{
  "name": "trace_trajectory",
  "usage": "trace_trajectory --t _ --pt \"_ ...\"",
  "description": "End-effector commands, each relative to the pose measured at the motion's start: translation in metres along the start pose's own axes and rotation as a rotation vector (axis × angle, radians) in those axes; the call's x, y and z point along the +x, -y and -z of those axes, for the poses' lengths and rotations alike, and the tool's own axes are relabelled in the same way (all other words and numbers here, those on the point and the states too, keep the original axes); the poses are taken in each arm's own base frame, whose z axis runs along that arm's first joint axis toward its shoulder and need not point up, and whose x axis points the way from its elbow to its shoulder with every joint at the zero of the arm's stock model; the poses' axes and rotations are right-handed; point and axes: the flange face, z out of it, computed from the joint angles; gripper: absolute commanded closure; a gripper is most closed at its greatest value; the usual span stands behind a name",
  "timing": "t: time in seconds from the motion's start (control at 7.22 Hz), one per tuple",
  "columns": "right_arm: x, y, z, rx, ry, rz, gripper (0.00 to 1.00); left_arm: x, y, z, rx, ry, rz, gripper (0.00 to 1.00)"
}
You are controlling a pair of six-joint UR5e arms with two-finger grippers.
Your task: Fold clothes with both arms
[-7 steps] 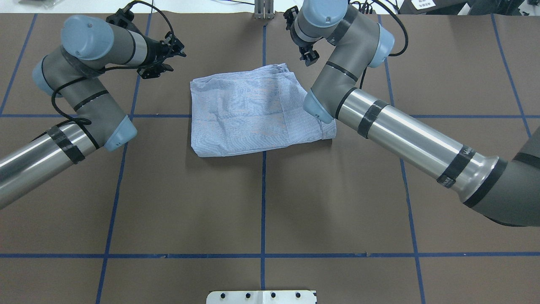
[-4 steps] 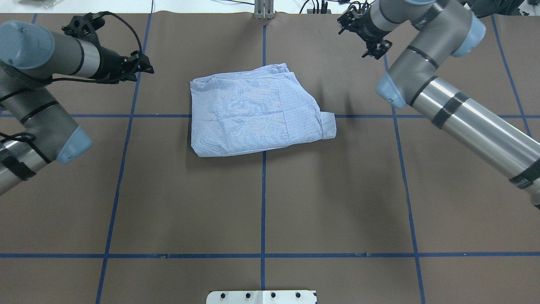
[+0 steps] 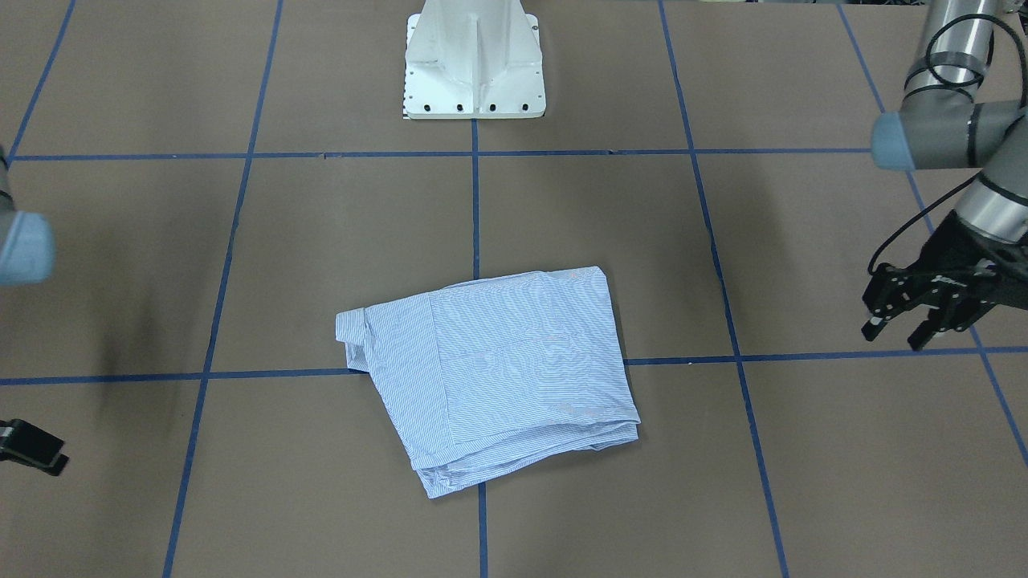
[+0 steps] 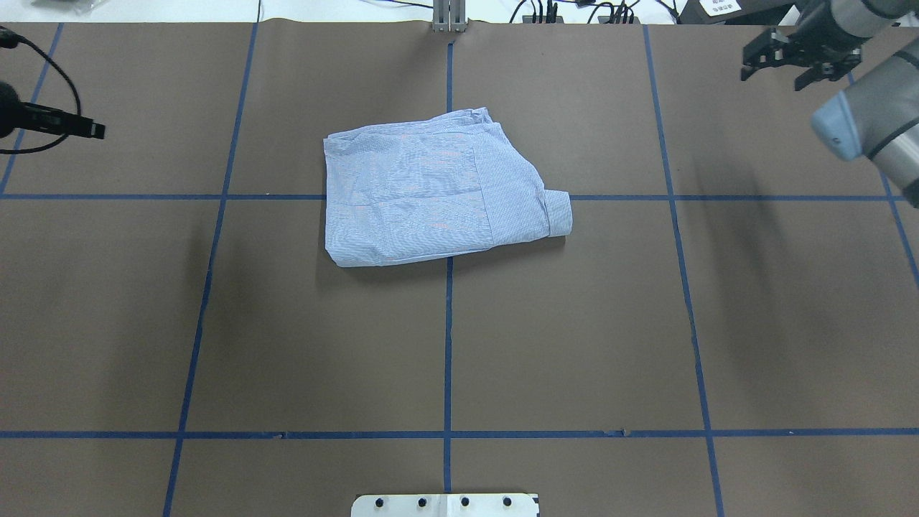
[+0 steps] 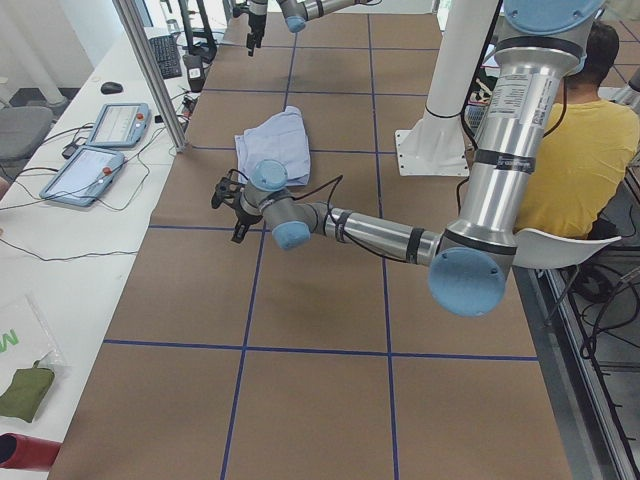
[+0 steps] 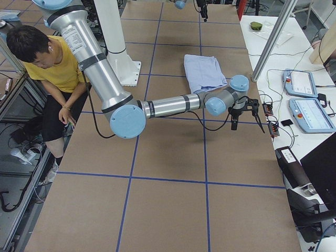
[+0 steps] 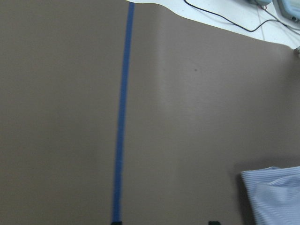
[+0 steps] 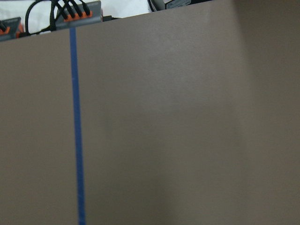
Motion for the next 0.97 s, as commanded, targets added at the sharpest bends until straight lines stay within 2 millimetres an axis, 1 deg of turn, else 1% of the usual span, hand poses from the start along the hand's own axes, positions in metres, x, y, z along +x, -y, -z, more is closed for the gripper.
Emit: trace_trajectory --t 0.0,0.14,0.28,0.42,0.55,0.69,0.83 --pt "0.118 -0.021 0.021 -0.036 0.007 0.113 0.0 -0.094 -0.012 0.041 -0.062 -0.007 -0.193 0.31" --pt "0.167 -0.042 0.03 -0.044 0.015 0.161 0.0 -0.123 -0.016 0.047 -0.077 0.024 -0.232 0.3" --pt "0.207 -0.058 0.037 -0.047 0.018 0.162 0.0 -0.141 -0.02 0.062 -0.061 0.04 -0.228 0.23" --pt "0.219 -0.069 0.036 -0.052 0.015 0.158 0.0 -0.147 -0.036 0.063 -0.07 0.036 -0.22 0.01" --pt "0.216 -0.074 0.041 -0.044 0.017 0.166 0.0 -0.142 -0.029 0.077 -0.057 -0.001 -0.213 0.01" --pt "0.223 -0.095 0.042 -0.059 0.007 0.158 0.0 -0.158 -0.033 0.091 -0.047 -0.02 -0.187 0.01" --pt "0.249 -0.108 0.042 -0.083 -0.014 0.184 0.0 -0.155 -0.042 0.104 -0.034 -0.017 -0.193 0.01"
